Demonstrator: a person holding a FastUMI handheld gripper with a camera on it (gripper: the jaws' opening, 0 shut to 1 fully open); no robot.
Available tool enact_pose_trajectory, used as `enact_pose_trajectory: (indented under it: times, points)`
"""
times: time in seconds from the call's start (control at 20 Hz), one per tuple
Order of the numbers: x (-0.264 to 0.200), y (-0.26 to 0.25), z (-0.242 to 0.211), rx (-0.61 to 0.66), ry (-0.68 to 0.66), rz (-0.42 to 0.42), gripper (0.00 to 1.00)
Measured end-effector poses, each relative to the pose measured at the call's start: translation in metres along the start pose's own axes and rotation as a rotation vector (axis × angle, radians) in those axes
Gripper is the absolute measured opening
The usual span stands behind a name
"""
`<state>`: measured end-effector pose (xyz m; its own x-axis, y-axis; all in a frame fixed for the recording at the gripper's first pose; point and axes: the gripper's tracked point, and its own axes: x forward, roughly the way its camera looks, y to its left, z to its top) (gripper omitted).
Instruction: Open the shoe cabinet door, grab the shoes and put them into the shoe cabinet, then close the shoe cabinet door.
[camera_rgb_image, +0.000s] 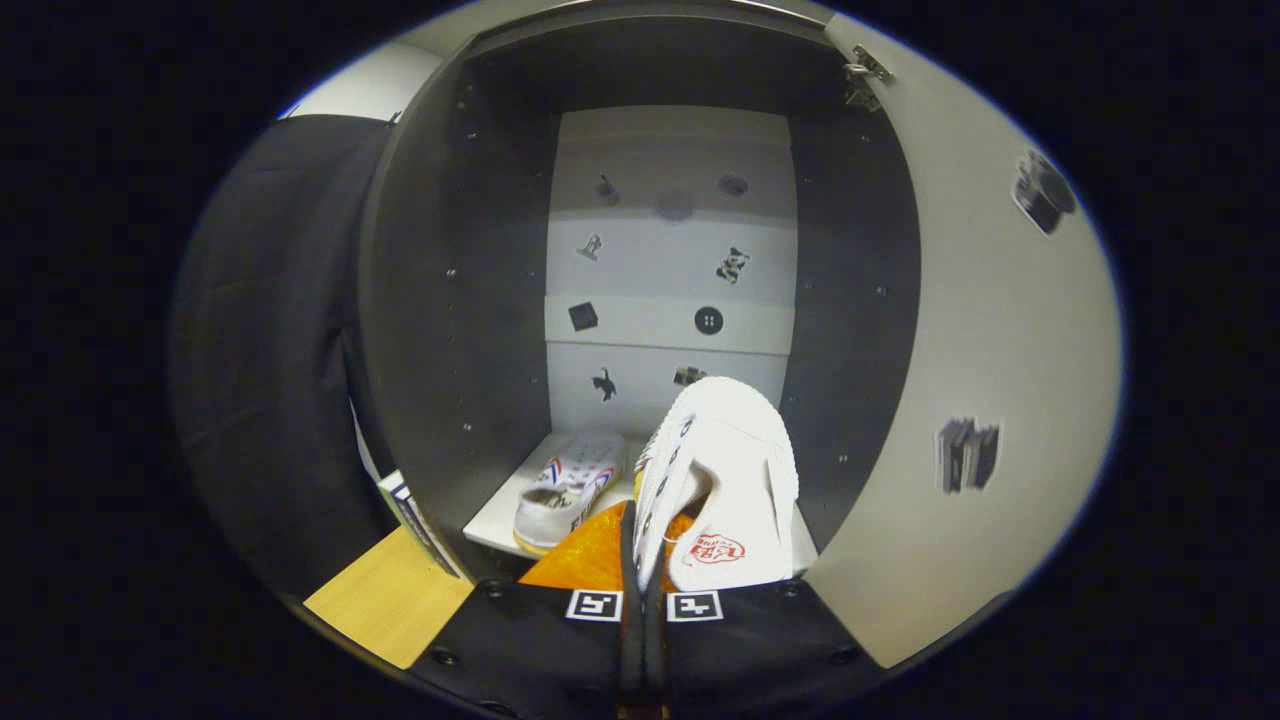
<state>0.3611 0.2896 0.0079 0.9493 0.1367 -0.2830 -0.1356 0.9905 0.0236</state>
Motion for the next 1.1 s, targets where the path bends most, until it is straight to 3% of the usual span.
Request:
enact_pose_trajectory:
  times: [0.2, 0.4, 0.7, 0.95, 1.1]
  points:
    - [0.054, -0.023, 0.045, -0.02, -0.039, -0.057, 0.02]
    - [0.115, -0.032, 0.053, -0.004, -0.014, -0.065, 0.02]
    - [0.185, -0.03, -0.015, -0.106, 0.181, -0.039, 0.02]
    - [0.22, -0.024, -0.045, -0.002, 0.267, -0.005, 0.04]
    - [0.225, -0.028, -0.058, 0.002, 0.276, -0.019, 0.12]
